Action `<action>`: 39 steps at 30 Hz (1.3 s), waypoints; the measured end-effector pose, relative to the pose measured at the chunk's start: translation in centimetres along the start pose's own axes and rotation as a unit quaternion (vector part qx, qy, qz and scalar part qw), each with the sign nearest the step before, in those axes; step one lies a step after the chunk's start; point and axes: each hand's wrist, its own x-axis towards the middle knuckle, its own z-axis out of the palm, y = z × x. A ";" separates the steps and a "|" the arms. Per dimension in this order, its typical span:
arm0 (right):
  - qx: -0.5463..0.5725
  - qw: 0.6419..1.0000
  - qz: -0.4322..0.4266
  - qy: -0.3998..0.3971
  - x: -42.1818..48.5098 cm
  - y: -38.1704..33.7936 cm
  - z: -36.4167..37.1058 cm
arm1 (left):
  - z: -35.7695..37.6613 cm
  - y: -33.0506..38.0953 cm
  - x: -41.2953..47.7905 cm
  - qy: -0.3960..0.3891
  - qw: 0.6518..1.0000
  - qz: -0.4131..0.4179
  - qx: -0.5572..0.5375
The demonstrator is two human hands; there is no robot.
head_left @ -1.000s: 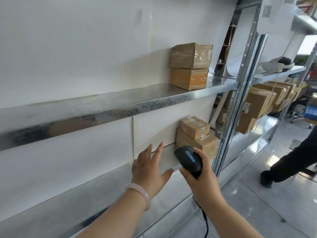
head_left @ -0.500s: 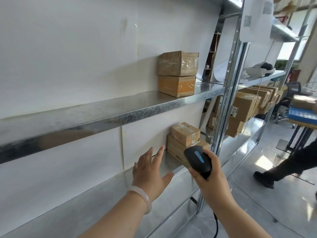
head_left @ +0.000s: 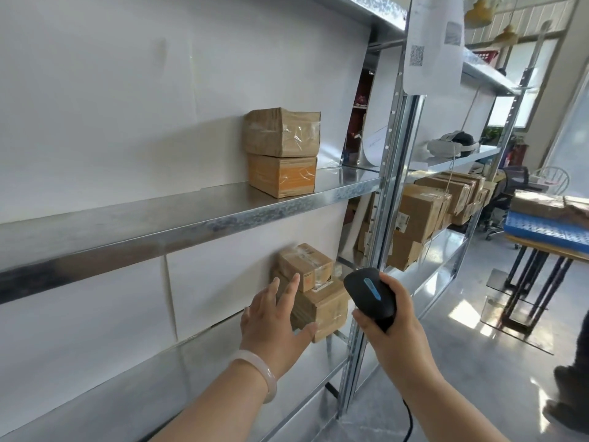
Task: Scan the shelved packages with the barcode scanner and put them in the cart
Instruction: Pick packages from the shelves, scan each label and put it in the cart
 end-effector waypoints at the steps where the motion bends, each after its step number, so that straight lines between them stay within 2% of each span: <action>1: -0.002 1.000 0.000 -0.003 0.6 0.3 -0.2 | 0.3 0.4 0.4 0.001 1.000 -0.003 -0.004; 9: -0.014 0.999 0.000 -0.037 3.4 1.9 -0.2 | 2.0 1.4 2.4 -0.003 0.999 -0.039 -0.017; 18: -0.016 0.999 0.019 -0.045 5.9 2.4 2.5 | 2.3 -0.6 5.5 -0.006 0.999 -0.034 -0.032; 31: 0.008 0.998 0.053 0.025 8.4 1.0 8.7 | 1.7 -4.7 11.0 -0.036 0.998 0.052 -0.001; 39: -0.014 0.997 0.066 0.040 10.4 2.1 8.9 | 2.6 -5.4 13.4 -0.059 0.997 0.045 -0.017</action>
